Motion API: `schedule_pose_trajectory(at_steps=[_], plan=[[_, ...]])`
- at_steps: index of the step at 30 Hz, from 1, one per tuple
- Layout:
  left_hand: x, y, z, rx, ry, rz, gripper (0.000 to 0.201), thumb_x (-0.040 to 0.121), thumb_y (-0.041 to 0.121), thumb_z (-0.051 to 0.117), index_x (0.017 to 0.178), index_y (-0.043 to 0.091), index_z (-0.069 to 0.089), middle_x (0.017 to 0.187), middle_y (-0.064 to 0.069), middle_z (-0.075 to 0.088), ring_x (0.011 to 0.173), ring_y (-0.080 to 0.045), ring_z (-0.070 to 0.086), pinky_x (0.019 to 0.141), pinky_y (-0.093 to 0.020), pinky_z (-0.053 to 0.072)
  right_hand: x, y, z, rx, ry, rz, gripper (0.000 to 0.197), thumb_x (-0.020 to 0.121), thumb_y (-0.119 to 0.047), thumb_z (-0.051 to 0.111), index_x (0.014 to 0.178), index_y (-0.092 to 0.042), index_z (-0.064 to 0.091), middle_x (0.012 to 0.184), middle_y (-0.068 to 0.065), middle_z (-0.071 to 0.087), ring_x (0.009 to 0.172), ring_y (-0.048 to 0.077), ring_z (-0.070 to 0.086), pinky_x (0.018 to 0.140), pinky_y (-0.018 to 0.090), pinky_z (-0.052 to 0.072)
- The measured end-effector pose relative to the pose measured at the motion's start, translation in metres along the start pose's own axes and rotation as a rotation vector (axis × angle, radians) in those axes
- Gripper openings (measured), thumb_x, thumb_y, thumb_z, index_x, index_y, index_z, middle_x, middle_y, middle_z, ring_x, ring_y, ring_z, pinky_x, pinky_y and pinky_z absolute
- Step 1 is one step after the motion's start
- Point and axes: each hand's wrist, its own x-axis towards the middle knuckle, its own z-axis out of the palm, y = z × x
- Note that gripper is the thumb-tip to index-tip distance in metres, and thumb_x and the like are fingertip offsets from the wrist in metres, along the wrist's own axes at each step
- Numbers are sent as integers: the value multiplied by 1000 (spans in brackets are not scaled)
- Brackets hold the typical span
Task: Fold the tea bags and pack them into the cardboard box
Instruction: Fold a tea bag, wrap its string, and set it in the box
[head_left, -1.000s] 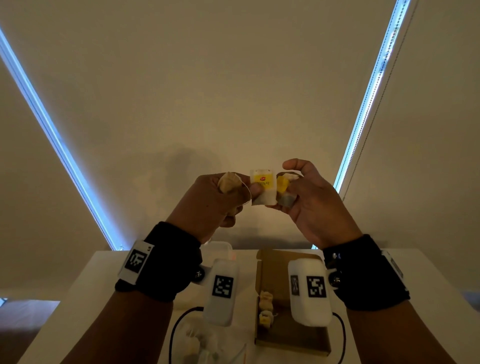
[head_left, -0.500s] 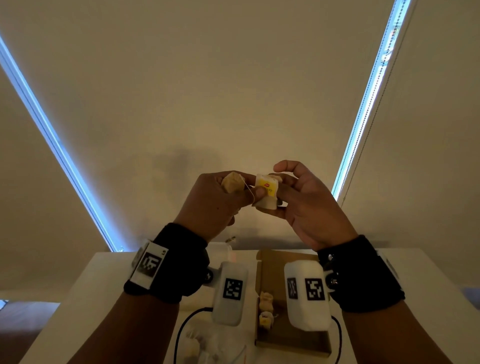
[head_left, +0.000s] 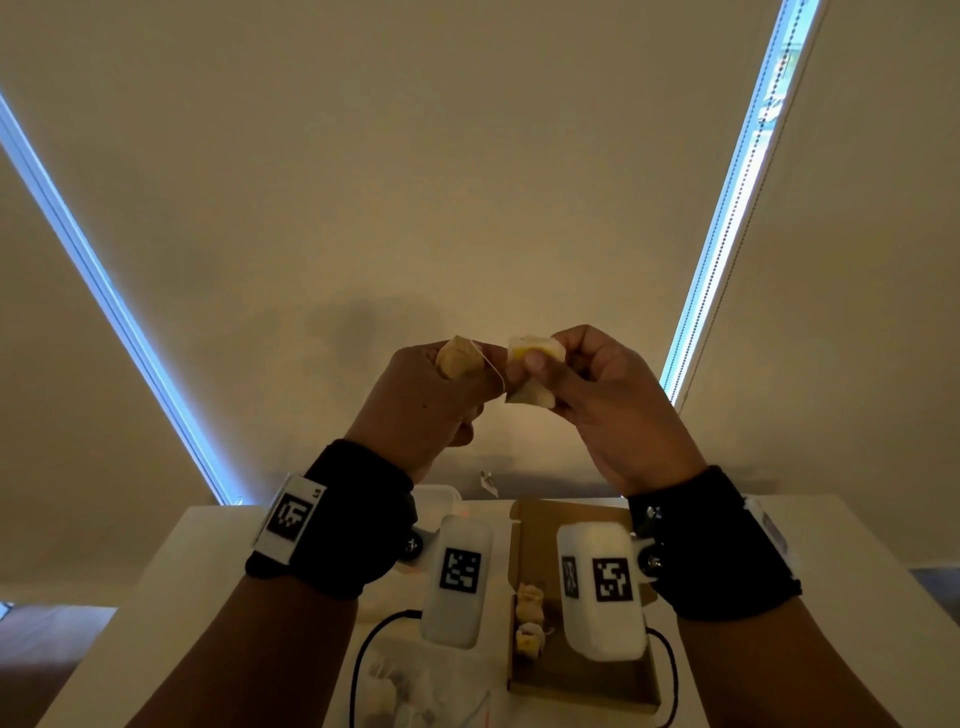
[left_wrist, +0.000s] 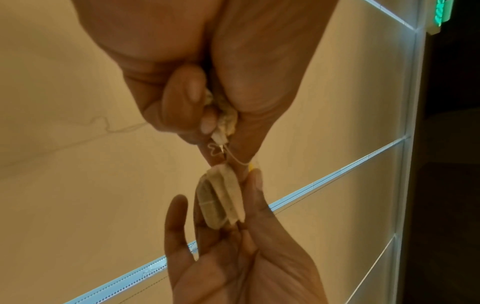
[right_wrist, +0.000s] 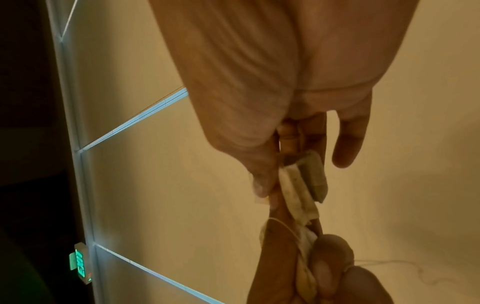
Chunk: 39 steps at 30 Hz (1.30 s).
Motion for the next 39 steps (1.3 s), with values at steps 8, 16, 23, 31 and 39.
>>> schedule_pose_trajectory(at_steps=[8,16,23,31,39], plan=[[3,-10,-6,126,62,62,8,87,13,78,90,7,73,58,5,55,50,-14,45,50,-25,43,4,-2,-8,177,2,66,6,101,-8,52,103,-7,47,105,12,72,102,31,73,87,42,60],[2,-10,-3,289,82,186,8,87,7,75,89,8,67,68,-7,63,46,-17,56,47,-34,53,1,-5,1,156,-109,155,8,102,-11,53,105,-7,48,119,13,69,102,31,73,86,41,60],[-1,-11,-7,161,89,106,8,96,15,68,101,9,72,69,-7,64,59,-18,60,53,-32,54,-1,1,-10,226,-139,144,15,98,-17,55,106,-6,51,111,12,74,112,27,69,99,44,54],[0,-10,6,228,9,234,9,95,16,70,100,11,76,59,2,62,49,-15,51,45,-27,46,-2,8,-11,240,-175,165,46,82,-30,66,113,4,61,97,6,72,97,22,71,95,37,54],[7,-22,18,184,100,188,10,91,17,76,91,7,75,51,8,54,43,-14,42,44,-24,38,-2,28,-20,-146,146,-36,9,89,-12,73,94,-15,65,87,2,71,82,15,67,79,31,56]])
